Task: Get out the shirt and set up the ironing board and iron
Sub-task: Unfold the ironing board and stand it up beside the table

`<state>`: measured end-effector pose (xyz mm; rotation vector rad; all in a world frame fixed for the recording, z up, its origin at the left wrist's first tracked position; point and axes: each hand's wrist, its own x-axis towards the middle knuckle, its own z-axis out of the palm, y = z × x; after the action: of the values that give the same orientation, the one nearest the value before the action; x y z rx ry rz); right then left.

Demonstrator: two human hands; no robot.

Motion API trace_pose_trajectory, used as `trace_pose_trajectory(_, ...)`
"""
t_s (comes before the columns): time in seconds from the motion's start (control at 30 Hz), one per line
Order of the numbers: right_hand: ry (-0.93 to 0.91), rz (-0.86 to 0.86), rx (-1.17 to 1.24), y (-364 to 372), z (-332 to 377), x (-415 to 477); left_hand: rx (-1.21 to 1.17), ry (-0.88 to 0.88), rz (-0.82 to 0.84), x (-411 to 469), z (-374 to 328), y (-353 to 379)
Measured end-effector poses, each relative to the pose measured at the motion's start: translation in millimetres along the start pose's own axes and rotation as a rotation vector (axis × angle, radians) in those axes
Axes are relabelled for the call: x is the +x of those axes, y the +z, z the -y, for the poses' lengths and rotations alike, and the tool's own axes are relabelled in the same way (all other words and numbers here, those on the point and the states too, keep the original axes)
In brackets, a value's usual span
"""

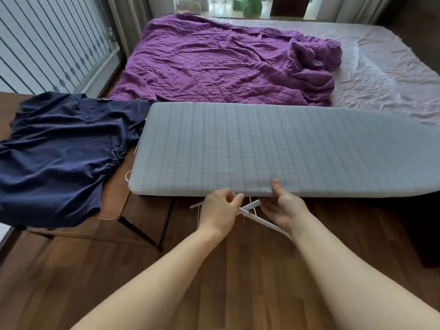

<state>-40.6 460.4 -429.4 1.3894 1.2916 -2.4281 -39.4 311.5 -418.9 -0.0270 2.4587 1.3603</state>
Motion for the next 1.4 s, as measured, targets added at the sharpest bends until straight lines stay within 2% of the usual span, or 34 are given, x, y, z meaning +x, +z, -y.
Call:
trace_pose_trajectory(0.03,-0.046,-0.070,-0.232,-2.1,7.0,-11.1,0.301,0.194,-0.126,2.1,-1.4,-8.0)
trace_pose_trajectory(0.07,-0.116,-0.153,-0.500,-4.3,8.2,-13.4,0.550,0.370,-0.185,7.6,6.0,-15.3)
trace_pose_trajectory(0.1,-0.234,-0.266,-0.808,-5.3,9.1,-16.6,0.757,0.444,-0.148,11.6,11.2,-23.7)
trace_pose_trajectory(0.13,-0.401,-0.341,-1.071,-5.3,10.9,-20.5,0.914,0.430,-0.065,20.1,15.2,-29.6)
trace_pose_trajectory(0.2,-0.709,-0.336,-1.466,-2.2,14.3,-25.8,1.092,0.335,0.054,35.0,19.4,-31.4)
trace_pose_trajectory(0.23,-0.779,-0.270,-1.626,-2.9,13.7,-19.7,1.147,0.324,0.056,39.6,20.3,-29.6)
trace_pose_trajectory(0.3,-0.761,-0.121,-1.836,-6.0,13.4,-5.0,1.192,0.331,0.041,45.3,22.1,-27.7)
trace_pose_trajectory(0.37,-0.804,-0.094,-1.963,-16.1,13.2,11.1,1.171,0.324,0.058,48.0,19.9,-27.8)
trace_pose_trajectory(0.47,-0.943,-0.097,-2.027,-33.8,17.9,20.6,1.177,0.328,0.058,48.1,20.0,-26.1)
trace_pose_trajectory(0.57,-0.971,-0.096,-2.003,-43.3,17.4,21.6,1.163,0.331,0.079,43.4,18.7,-19.8)
trace_pose_trajectory(0.67,-1.105,-0.180,-1.925,-50.5,14.2,22.7,1.104,0.358,0.076,42.6,16.8,-13.6)
trace_pose_trajectory(0.8,-1.007,-0.160,-1.932,-52.1,19.7,17.3,1.077,0.377,0.088,44.1,15.6,-11.0)
trace_pose_trajectory(1.4,-0.917,-0.240,-1.878,-30.0,11.5,18.5,1.091,0.389,0.051,55.3,15.0,-22.2)
